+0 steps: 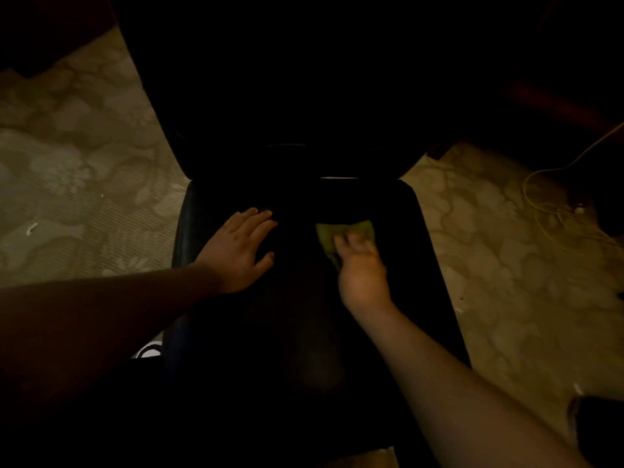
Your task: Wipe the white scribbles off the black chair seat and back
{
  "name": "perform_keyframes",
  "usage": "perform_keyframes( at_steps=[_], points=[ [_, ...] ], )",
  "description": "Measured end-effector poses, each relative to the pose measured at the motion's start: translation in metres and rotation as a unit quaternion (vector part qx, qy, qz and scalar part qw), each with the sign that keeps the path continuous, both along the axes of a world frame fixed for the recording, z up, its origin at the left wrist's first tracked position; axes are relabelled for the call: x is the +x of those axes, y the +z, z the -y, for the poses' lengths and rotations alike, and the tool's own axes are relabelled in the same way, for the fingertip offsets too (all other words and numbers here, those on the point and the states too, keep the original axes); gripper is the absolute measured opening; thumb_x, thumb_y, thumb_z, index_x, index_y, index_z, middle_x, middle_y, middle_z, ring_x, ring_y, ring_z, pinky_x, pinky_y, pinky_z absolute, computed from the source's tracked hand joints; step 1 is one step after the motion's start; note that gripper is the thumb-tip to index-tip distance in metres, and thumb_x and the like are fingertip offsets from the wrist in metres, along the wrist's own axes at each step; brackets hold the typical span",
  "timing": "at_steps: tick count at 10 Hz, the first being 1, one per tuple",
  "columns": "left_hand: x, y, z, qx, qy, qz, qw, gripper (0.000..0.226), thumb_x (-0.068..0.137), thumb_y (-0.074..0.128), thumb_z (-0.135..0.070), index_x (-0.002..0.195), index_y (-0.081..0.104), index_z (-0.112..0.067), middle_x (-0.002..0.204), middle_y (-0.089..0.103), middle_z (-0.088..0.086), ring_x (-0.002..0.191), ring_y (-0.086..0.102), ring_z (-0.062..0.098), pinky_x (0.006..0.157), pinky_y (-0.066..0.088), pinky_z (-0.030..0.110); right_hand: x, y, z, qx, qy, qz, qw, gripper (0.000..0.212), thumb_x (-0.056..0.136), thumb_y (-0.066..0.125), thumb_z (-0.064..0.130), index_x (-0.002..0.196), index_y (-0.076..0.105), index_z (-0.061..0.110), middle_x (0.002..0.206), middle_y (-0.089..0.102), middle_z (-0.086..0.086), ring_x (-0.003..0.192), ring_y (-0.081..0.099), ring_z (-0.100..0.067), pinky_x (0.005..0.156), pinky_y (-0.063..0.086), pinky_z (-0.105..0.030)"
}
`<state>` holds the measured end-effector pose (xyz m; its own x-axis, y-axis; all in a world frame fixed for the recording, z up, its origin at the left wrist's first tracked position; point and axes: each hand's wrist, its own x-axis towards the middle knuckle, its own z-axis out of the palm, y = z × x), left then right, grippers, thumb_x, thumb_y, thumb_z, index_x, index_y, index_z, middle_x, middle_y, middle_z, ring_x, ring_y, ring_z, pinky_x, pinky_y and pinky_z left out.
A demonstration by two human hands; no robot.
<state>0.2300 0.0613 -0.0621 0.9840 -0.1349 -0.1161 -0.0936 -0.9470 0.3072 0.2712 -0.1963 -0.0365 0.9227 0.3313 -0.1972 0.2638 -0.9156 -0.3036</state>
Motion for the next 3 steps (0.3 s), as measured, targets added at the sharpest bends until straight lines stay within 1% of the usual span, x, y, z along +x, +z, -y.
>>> perform_keyframes(
  at_steps=[1,2,3],
  points=[
    [-0.007,0.017,0.004,-0.009,0.017,-0.061,0.998,0.076,0.099,0.045,-0.058,0.162,0.02,-0.023,0.171,0.012,-0.001,0.158,0.003,0.021,0.125,0.004,0.038,-0.051,0.003,-0.004,0.011,0.015,-0.032,0.999,0.058,0.098,0.04,0.009,0.154,0.04,0.024,0.162,0.032,-0.003,0.15,0.025,-0.026,0.118,0.032,-0.052],
    [-0.027,0.039,0.013,-0.011,0.03,-0.098,0.995,0.081,0.096,0.052,-0.06,0.161,0.023,-0.022,0.17,0.019,0.001,0.157,0.011,0.023,0.126,0.018,0.043,-0.089,0.019,0.002,0.028,0.027,-0.057,0.998,0.057,0.098,0.045,0.01,0.154,0.041,0.024,0.162,0.033,0.0,0.15,0.023,-0.022,0.122,0.027,-0.045],
    [-0.043,0.07,0.012,-0.007,0.032,-0.114,0.993,0.081,0.093,0.058,-0.059,0.159,0.028,-0.022,0.165,0.03,0.003,0.152,0.026,0.023,0.122,0.03,0.045,-0.1,0.043,0.009,0.065,0.01,-0.054,0.996,0.051,0.1,0.046,0.014,0.151,0.047,0.018,0.157,0.042,-0.003,0.146,0.032,-0.022,0.123,0.024,-0.035]
  ],
)
